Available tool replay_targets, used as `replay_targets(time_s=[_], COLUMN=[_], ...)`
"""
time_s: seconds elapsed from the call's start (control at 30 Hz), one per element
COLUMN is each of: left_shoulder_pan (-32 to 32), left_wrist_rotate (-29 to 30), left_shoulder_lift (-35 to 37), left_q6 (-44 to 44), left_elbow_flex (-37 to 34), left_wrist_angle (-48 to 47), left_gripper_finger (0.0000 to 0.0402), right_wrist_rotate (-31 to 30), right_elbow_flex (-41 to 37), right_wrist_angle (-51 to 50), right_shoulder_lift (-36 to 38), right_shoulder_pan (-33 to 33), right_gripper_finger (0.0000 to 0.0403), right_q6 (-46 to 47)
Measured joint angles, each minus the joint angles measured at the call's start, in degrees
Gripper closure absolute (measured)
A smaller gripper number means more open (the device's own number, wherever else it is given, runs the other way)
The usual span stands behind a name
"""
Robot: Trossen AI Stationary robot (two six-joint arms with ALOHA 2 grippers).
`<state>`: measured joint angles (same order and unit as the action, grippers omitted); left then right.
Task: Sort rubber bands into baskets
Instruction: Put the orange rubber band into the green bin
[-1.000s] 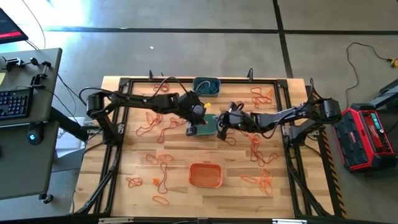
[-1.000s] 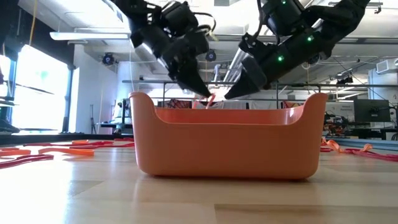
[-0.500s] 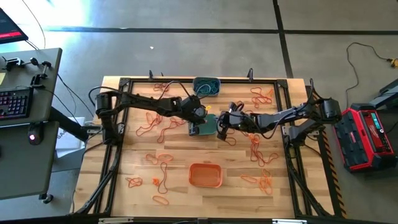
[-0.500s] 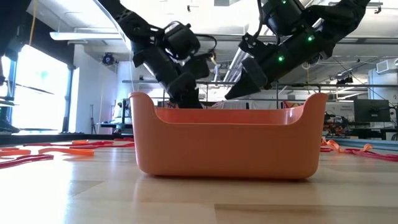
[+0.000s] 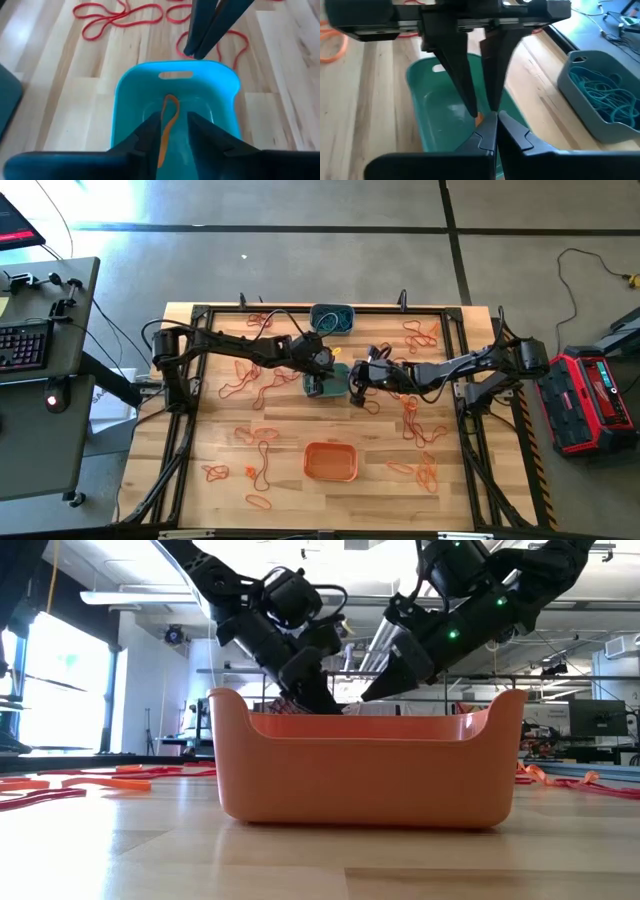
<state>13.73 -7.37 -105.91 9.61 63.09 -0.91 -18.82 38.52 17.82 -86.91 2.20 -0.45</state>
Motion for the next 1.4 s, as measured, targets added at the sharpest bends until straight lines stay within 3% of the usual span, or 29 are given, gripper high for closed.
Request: replay_targets(time_s=[0.2, 0.5, 0.73, 0.93, 1.1, 1.4], left_shoulder_pan=[-1.21, -3.19, -3.13, -2.83, -2.83, -2.68], left_wrist_rotate=[-0.73, -0.88, -0.86, 0.35, 1.13, 1.18], left_shoulder_lift=[0.15, 7.46, 16.61, 22.74, 24.88, 25.14], left_q6=[1.51, -0.08, -2.83, -4.48, -6.19, -5.18], left_elbow_flex=[-0.97, -10.75, -21.63, -28.94, -32.79, -34.58], left_wrist_angle=[5.43, 23.4, 32.96, 36.59, 40.33, 42.49], left_gripper_finger=[0.0299, 0.0344, 0.0351, 0.0351, 0.0351, 0.0351], right_wrist_rotate=[0.59, -1.53, -9.16, -20.83, -22.43, -22.83], right_elbow_flex=[0.0, 0.02, 0.02, 0.02, 0.0, 0.0], right_wrist_angle=[0.55, -5.39, -20.37, -37.15, -46.53, -48.54], right_shoulder_lift=[0.36, 7.41, 14.96, 16.63, 15.34, 13.7], right_shoulder_pan=[0.0, 1.53, 6.54, 13.58, 21.86, 36.66], right_gripper_finger=[0.0403, 0.0403, 0.0403, 0.0399, 0.0371, 0.0278], right_q6=[0.44, 0.04, 7.08, 23.22, 35.07, 37.14])
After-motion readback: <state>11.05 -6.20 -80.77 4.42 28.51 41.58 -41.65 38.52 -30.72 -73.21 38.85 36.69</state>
